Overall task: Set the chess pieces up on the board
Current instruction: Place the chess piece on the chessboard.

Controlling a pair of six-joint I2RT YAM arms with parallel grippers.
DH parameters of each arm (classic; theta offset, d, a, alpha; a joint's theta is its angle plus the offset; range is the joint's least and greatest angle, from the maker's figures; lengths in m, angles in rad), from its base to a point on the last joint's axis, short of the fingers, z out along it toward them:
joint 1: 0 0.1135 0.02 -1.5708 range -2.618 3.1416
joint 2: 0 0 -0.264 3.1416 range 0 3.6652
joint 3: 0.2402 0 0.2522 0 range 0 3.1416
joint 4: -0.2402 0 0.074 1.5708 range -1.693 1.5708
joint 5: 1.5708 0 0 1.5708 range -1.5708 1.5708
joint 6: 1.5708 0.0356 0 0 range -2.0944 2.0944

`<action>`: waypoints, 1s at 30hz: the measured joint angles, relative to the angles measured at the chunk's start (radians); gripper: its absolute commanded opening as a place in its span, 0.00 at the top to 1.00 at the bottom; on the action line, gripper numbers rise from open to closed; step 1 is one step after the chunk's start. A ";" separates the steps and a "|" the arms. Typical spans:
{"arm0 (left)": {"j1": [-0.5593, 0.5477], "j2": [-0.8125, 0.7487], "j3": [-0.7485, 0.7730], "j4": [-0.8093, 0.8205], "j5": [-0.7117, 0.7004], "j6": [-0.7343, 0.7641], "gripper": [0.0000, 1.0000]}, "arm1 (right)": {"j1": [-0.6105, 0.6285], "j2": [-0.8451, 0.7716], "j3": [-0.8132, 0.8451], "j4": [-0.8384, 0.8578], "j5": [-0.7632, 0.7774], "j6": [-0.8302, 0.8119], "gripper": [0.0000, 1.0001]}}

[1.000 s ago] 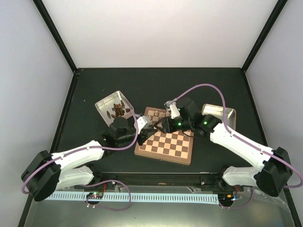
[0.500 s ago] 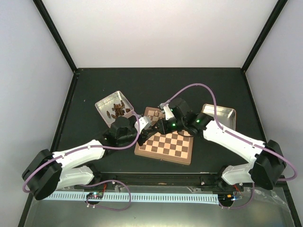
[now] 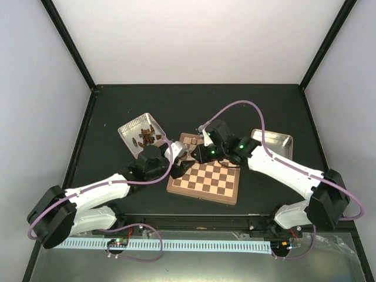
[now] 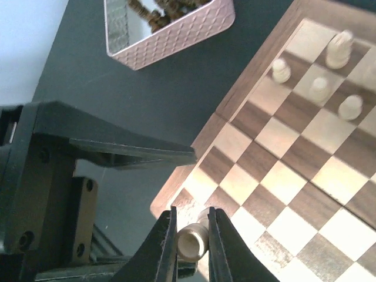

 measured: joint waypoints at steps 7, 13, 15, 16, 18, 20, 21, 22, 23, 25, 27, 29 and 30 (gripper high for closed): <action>0.000 -0.044 -0.003 -0.130 -0.259 -0.171 0.32 | -0.001 0.114 0.153 -0.036 0.149 -0.008 0.99; 0.002 -0.147 -0.046 -0.259 -0.430 -0.365 0.29 | -0.015 0.334 0.356 -0.066 0.238 -0.053 0.98; 0.005 -0.178 -0.064 -0.294 -0.467 -0.416 0.28 | -0.017 0.420 0.426 -0.075 0.259 -0.072 0.98; 0.008 -0.195 -0.075 -0.312 -0.482 -0.443 0.28 | -0.018 0.450 0.447 -0.077 0.266 -0.080 0.98; 0.011 -0.234 -0.100 -0.339 -0.509 -0.491 0.27 | -0.021 0.515 0.494 -0.089 0.281 -0.092 0.98; 0.016 -0.267 -0.120 -0.354 -0.524 -0.524 0.26 | -0.023 0.570 0.530 -0.097 0.291 -0.098 0.98; 0.017 -0.287 -0.132 -0.358 -0.530 -0.541 0.26 | -0.025 0.595 0.544 -0.103 0.296 -0.099 0.98; 0.020 -0.304 -0.141 -0.365 -0.535 -0.553 0.26 | -0.028 0.615 0.554 -0.107 0.299 -0.101 0.98; 0.022 -0.320 -0.150 -0.373 -0.541 -0.564 0.26 | -0.032 0.635 0.563 -0.111 0.303 -0.102 0.98; 0.024 -0.342 -0.159 -0.382 -0.549 -0.578 0.25 | -0.040 0.666 0.576 -0.117 0.309 -0.102 0.98; 0.028 -0.355 -0.162 -0.390 -0.552 -0.587 0.25 | -0.051 0.693 0.590 -0.123 0.311 -0.102 0.98; 0.031 -0.362 -0.162 -0.393 -0.555 -0.593 0.25 | -0.063 0.719 0.604 -0.126 0.313 -0.103 0.97; 0.033 -0.363 -0.162 -0.393 -0.557 -0.595 0.25 | -0.067 0.731 0.612 -0.129 0.313 -0.106 0.97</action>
